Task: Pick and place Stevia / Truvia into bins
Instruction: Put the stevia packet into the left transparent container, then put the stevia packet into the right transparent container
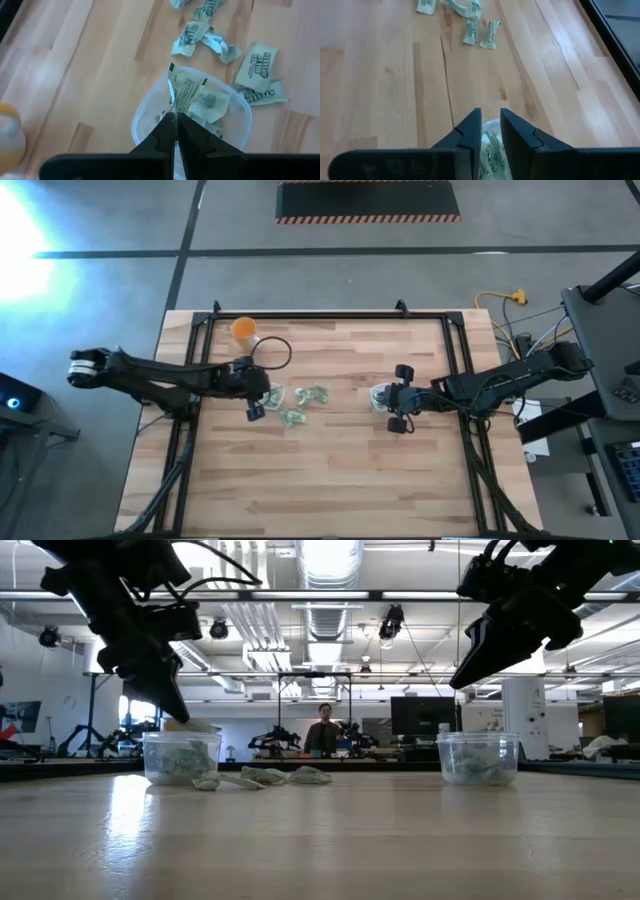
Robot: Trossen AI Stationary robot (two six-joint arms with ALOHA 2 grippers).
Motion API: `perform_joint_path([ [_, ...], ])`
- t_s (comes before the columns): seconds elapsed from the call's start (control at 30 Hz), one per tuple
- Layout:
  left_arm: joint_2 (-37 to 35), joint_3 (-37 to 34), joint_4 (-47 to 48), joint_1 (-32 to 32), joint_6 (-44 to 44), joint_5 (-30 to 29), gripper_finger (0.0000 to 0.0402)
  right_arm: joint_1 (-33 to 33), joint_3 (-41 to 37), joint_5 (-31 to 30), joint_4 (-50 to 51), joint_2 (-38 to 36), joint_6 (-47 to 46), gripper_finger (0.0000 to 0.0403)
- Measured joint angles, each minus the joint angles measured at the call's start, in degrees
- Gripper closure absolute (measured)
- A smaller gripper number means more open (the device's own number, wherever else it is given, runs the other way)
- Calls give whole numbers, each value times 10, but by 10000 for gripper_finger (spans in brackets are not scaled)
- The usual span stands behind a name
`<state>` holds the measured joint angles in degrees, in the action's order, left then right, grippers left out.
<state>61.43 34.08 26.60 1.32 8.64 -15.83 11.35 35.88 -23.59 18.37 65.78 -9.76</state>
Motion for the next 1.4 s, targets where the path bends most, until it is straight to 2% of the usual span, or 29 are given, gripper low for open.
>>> perform_joint_path([
  [0.23, -20, -22, -2, 0, 16, -1, 401, 0, 0, 0, -15, 0, 10, 345],
  [0.47, 1, -22, -3, 0, 17, 20, 397, 0, 0, 0, -31, 0, 10, 338],
  [0.6, 11, -22, -3, 0, 16, 20, 366, 0, -4, 0, -53, 0, 15, 338],
  [0.73, 9, -22, -4, 0, 15, 20, 322, 0, -18, 3, -133, 0, 43, 341],
  [0.9, -8, -22, 4, 0, 15, 20, 278, 0, -45, 72, -281, 12, 103, 339],
  [1.03, -29, -22, 24, 0, 24, 21, 262, -1, -46, 89, -355, 51, 119, 333],
  [1.2, -64, -22, 39, -1, 38, 21, 260, -13, -26, 91, -416, 143, 122, 321],
  [1.3, -83, -22, 39, -8, 45, 21, 260, -22, 2, 95, -430, 208, 131, 312],
  [1.4, -99, -22, 39, -18, 45, 21, 260, -30, 42, 130, -430, 269, 135, 302],
])
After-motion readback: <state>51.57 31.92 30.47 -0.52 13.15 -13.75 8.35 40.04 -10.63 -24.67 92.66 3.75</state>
